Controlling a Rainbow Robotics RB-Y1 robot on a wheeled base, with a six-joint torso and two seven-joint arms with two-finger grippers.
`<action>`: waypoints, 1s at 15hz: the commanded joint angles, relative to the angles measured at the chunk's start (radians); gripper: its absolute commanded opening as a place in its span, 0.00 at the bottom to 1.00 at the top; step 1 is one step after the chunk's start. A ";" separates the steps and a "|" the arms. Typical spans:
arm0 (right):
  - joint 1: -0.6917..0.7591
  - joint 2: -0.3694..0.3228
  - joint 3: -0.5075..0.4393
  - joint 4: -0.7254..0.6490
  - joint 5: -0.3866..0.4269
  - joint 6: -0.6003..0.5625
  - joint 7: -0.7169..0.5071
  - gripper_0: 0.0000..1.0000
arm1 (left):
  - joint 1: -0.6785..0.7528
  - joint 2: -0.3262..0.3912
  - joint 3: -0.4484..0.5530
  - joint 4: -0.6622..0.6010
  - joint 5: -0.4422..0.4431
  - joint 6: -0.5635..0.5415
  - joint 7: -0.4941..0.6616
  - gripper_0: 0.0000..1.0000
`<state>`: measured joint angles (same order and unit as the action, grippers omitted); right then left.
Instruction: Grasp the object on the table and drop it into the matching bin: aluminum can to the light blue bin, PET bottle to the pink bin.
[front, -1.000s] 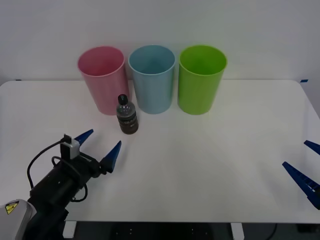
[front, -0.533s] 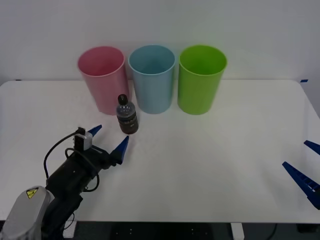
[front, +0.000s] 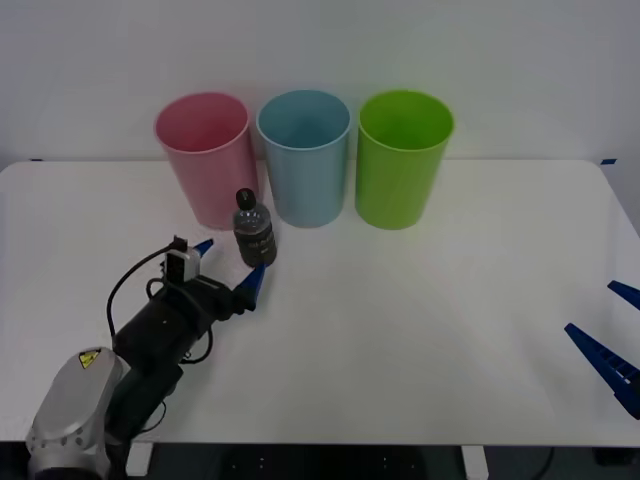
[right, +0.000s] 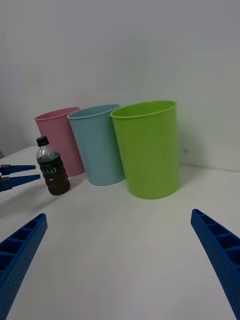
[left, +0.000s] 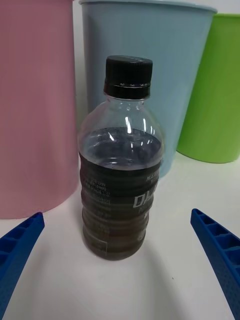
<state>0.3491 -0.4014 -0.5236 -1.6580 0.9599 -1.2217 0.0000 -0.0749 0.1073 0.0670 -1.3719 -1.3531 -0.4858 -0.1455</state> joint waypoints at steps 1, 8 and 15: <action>0.000 0.000 0.000 0.000 0.000 0.000 0.000 1.00 | -0.028 0.000 -0.007 0.020 0.000 0.021 0.000 1.00; 0.000 0.000 0.000 0.000 0.000 0.000 0.000 1.00 | -0.063 -0.066 0.014 0.024 -0.101 0.066 0.011 1.00; 0.000 0.000 0.000 0.000 0.000 0.000 0.000 1.00 | -0.145 -0.089 0.054 0.113 -0.149 0.082 0.009 1.00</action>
<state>0.3490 -0.4014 -0.5236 -1.6581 0.9599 -1.2217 0.0000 -0.2086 0.0184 0.1173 -1.2719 -1.4989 -0.4033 -0.1352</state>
